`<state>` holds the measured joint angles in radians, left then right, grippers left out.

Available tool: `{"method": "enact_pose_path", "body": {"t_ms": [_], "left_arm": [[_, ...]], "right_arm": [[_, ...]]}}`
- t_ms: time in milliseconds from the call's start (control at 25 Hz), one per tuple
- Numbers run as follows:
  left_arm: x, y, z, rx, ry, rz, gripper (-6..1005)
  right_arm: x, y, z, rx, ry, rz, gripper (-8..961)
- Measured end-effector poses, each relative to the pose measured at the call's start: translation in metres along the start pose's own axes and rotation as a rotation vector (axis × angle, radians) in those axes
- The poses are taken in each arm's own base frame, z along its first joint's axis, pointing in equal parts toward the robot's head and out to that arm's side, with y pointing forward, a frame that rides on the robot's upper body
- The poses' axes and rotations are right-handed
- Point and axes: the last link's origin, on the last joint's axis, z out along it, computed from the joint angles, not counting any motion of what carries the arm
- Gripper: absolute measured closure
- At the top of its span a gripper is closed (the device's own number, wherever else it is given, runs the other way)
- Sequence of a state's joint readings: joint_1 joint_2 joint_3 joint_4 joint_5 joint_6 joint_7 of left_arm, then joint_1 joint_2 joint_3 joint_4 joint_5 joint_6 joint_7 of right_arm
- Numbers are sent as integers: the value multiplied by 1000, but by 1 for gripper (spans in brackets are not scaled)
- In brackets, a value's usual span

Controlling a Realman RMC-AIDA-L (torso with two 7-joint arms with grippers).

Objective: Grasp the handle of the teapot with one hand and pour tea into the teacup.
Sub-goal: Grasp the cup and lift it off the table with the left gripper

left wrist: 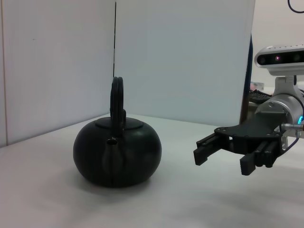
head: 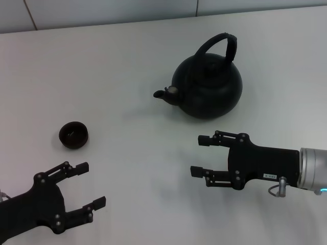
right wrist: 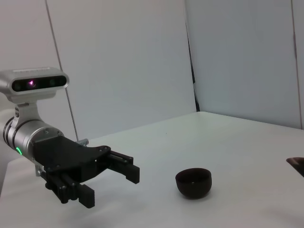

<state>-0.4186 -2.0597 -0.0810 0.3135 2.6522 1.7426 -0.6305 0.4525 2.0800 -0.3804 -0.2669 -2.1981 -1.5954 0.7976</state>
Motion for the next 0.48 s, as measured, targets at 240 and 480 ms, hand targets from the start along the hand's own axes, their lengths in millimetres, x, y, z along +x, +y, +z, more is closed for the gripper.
{"method": "enact_pose_path", "body": {"t_ms": [240, 480], "left_arm": [[0, 0, 0, 0, 1, -2, 190], [0, 0, 0, 1, 0, -11, 195]], "right_arm": [[0, 0, 0, 0, 0, 0, 195], [0, 0, 0, 0, 0, 0, 195]]}}
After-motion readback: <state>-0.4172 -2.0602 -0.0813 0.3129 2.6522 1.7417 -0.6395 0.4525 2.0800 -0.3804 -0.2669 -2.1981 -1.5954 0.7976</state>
